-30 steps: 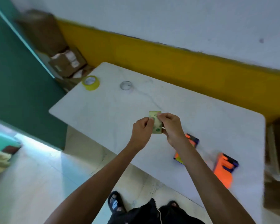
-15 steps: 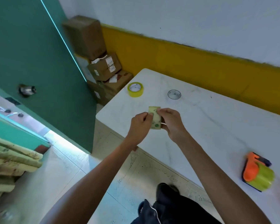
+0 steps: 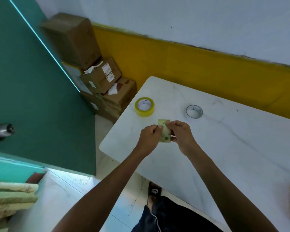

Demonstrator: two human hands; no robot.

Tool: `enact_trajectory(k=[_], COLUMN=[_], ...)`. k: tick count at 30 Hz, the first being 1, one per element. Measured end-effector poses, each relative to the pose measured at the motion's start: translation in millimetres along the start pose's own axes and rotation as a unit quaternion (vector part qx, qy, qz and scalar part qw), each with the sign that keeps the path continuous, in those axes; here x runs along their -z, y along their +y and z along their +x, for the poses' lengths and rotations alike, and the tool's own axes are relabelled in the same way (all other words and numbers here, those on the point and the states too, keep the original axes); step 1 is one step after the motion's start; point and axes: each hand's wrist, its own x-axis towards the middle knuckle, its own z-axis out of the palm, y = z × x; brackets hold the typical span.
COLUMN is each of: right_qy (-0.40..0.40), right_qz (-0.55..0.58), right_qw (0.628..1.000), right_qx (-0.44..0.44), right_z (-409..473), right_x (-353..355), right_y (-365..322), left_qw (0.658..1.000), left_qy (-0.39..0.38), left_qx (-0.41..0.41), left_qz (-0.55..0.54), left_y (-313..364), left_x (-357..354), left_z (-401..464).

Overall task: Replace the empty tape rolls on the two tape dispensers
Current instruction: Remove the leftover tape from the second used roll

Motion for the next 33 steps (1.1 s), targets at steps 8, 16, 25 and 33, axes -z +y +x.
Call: enact_trajectory(k=[8,16,25,33], right_qy=[0.053,0.125,0.179,0.202], right_qz=[0.028,0.042,0.049,0.045], right_qw=[0.998,0.99,0.98,0.976], right_qx=[-0.008,-0.047,-0.069,-0.07], right_z=[48.9,85.2,110.8,127.4], right_x=[-15.6,-17.1,-29.2,-32.9], right_y=[-24.5,-23.8,-13.9,-3.4], left_qw=[0.998,0.989,0.975,0.969], left_qy=[-0.057,-0.144,-0.221,-0.231], left_qx=[-0.003,0.023,0.008,-0.036], left_qz=[0.01,-0.017,0.021,0.076], left_y=[10.5,3.5,-14.4,-22.9], left_x=[14.8,10.4,13.3,12.6], left_z=[71.4,122.3,161.0,175.2])
